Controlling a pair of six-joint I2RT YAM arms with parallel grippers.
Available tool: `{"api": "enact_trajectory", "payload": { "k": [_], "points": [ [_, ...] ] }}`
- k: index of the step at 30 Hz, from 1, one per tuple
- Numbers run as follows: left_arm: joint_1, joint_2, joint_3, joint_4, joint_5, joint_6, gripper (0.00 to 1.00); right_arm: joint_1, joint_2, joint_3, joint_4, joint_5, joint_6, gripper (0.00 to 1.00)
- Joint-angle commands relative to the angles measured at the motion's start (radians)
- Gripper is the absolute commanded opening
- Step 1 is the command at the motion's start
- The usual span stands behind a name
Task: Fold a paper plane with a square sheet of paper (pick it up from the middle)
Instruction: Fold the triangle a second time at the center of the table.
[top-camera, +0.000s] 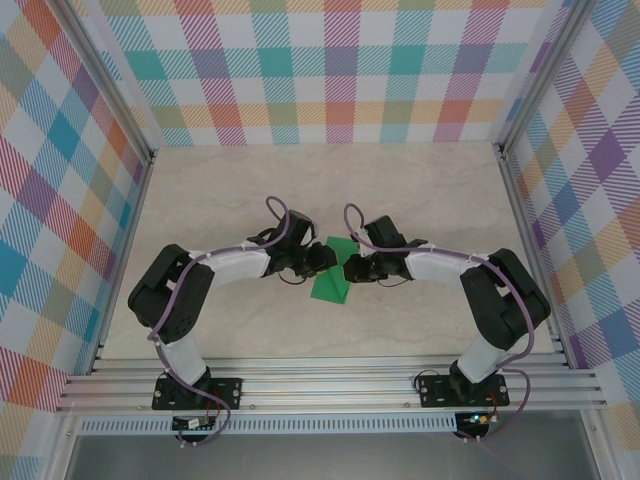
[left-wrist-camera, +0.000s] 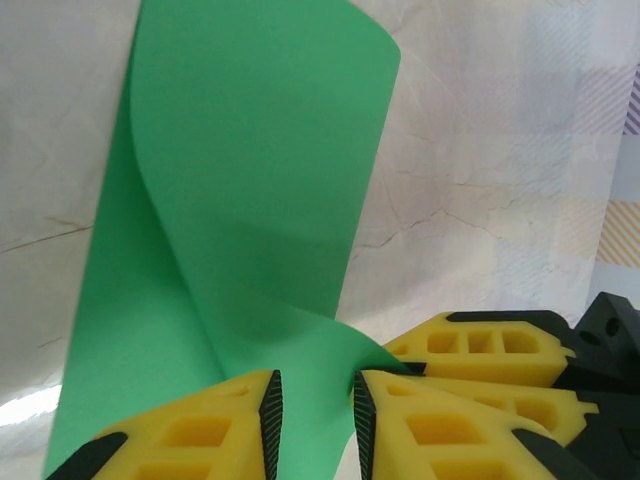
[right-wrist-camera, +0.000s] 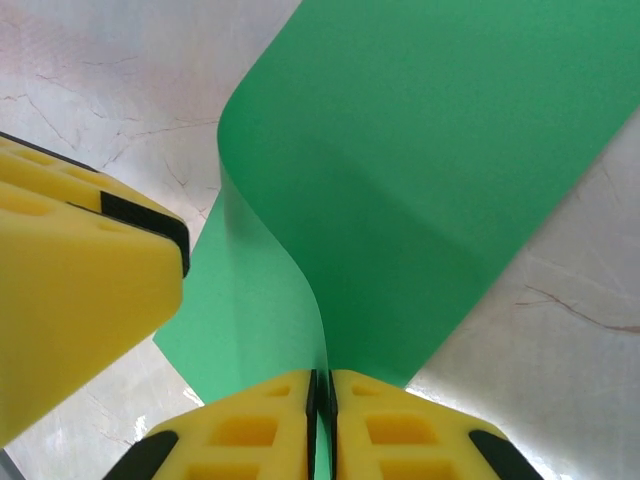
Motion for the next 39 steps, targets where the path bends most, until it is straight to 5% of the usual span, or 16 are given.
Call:
{"api": "enact_trajectory", "payload": {
  "k": [1,9,20,31,39],
  "points": [
    [-0.011,0.039,0.028,0.047,0.021,-0.029,0.28,-0.013,0.011,-0.016,0.036,-0.052,-0.004,0.14],
    [-0.014,0.092,0.032,0.082,0.019,-0.053,0.26,-0.032,0.014,-0.031,0.061,-0.100,0.002,0.15],
    [-0.014,0.098,0.026,0.091,0.003,-0.067,0.26,-0.054,-0.037,-0.085,0.073,-0.144,0.038,0.30],
    [-0.014,0.095,0.027,0.086,0.004,-0.066,0.26,-0.089,-0.016,-0.077,0.113,-0.158,0.073,0.26],
    [-0.014,0.094,0.027,0.086,0.005,-0.066,0.26,-0.102,0.018,-0.060,0.147,-0.205,0.087,0.12]
  ]
}}
